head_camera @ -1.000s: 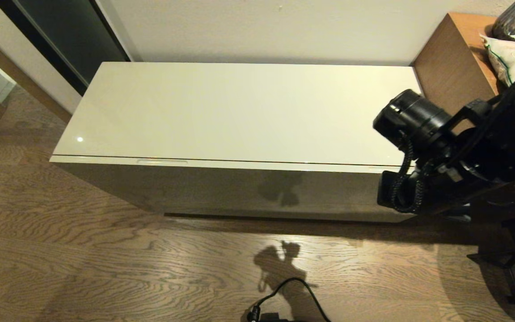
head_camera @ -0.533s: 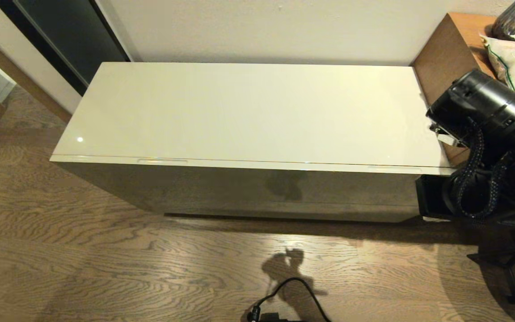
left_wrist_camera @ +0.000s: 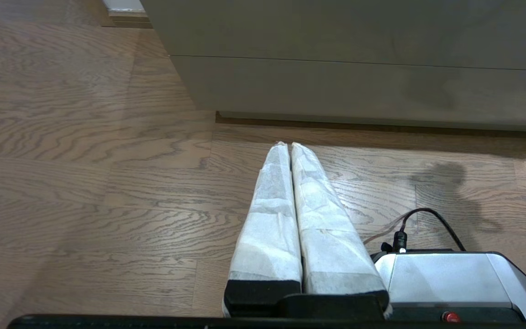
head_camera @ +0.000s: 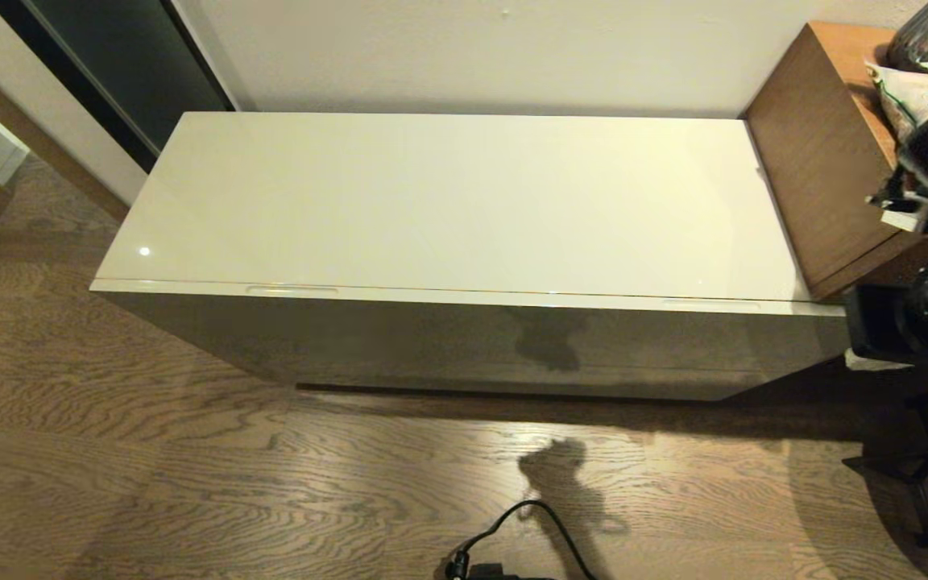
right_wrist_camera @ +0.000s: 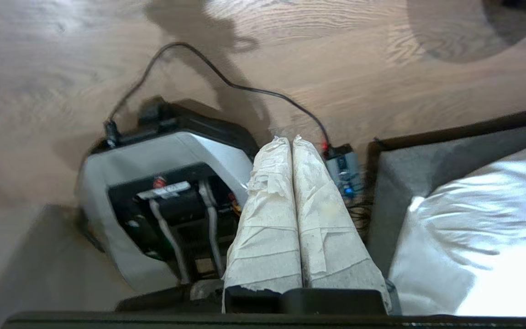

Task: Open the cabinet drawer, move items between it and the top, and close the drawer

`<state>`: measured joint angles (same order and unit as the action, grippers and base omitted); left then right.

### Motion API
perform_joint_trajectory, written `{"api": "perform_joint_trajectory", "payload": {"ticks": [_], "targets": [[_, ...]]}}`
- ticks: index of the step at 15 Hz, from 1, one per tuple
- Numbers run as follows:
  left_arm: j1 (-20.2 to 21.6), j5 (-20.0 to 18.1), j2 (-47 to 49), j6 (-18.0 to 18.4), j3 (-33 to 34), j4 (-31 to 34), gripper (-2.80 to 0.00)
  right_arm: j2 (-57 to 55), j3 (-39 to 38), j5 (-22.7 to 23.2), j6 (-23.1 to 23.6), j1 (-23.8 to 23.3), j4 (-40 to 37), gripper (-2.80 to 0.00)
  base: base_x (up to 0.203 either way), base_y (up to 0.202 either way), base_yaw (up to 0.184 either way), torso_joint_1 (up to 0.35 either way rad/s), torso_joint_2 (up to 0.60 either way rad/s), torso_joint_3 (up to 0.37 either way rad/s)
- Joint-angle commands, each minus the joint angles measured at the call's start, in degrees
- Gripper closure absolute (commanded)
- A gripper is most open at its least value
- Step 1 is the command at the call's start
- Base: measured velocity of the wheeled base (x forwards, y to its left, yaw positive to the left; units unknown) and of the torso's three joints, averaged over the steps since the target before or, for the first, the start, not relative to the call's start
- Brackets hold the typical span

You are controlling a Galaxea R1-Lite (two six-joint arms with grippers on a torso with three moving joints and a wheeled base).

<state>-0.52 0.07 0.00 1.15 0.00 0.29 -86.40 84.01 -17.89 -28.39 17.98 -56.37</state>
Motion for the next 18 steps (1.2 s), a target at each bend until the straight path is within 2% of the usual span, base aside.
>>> {"api": "perform_joint_trajectory", "payload": {"ticks": [1, 4, 5, 7, 10, 12, 14, 16, 17, 18], "targets": [[0.00, 0.01, 0.00, -0.01, 0.00, -0.03, 0.00, 4.61, -1.32, 2.23, -0.04, -3.04, -0.20, 0.00, 0.000, 0.000, 0.000, 0.000, 0.00, 0.000], [0.00, 0.01, 0.00, -0.01, 0.00, -0.03, 0.00, 11.67, -8.27, 4.97, -2.79, -2.45, 0.50, 0.00, 0.000, 0.000, 0.000, 0.000, 0.00, 0.000], [0.00, 0.01, 0.00, -0.01, 0.00, -0.03, 0.00, 13.26, -9.50, 8.05, -4.84, -1.38, 0.69, 0.00, 0.000, 0.000, 0.000, 0.000, 0.00, 0.000], [0.00, 0.01, 0.00, -0.01, 0.00, -0.03, 0.00, 15.93, -13.91, 11.29, -10.00, 0.25, 0.62, 0.00, 0.000, 0.000, 0.000, 0.000, 0.00, 0.000], [0.00, 0.01, 0.00, -0.01, 0.00, -0.03, 0.00, 26.70, -23.56, 11.98, -13.03, 1.45, 1.40, 0.00, 0.000, 0.000, 0.000, 0.000, 0.00, 0.000], [0.00, 0.01, 0.00, -0.01, 0.00, -0.03, 0.00, 36.75, -27.24, 10.07, -13.69, 1.59, 0.76, 0.00, 0.000, 0.000, 0.000, 0.000, 0.00, 0.000], [0.00, 0.01, 0.00, -0.01, 0.00, -0.03, 0.00, 46.90, -24.91, 4.98, -12.69, 1.16, -4.89, 0.00, 0.000, 0.000, 0.000, 0.000, 0.00, 0.000], [0.04, 0.01, 0.00, -0.01, 0.00, -0.03, 0.00, 52.78, -15.18, 0.84, -9.62, 0.38, -14.61, 0.00, 0.000, 0.000, 0.000, 0.000, 0.00, 0.000], [0.00, 0.01, 0.00, -0.01, 0.00, -0.03, 0.00, 55.19, -11.70, -0.12, -8.40, -0.62, -18.30, 0.00, 0.000, 0.000, 0.000, 0.000, 0.00, 0.000], [0.08, 0.01, 0.00, -0.01, 0.00, -0.03, 0.00, 57.28, -10.57, 0.19, -6.20, -3.98, -21.19, 0.00, 0.000, 0.000, 0.000, 0.000, 0.00, 0.000]]}}
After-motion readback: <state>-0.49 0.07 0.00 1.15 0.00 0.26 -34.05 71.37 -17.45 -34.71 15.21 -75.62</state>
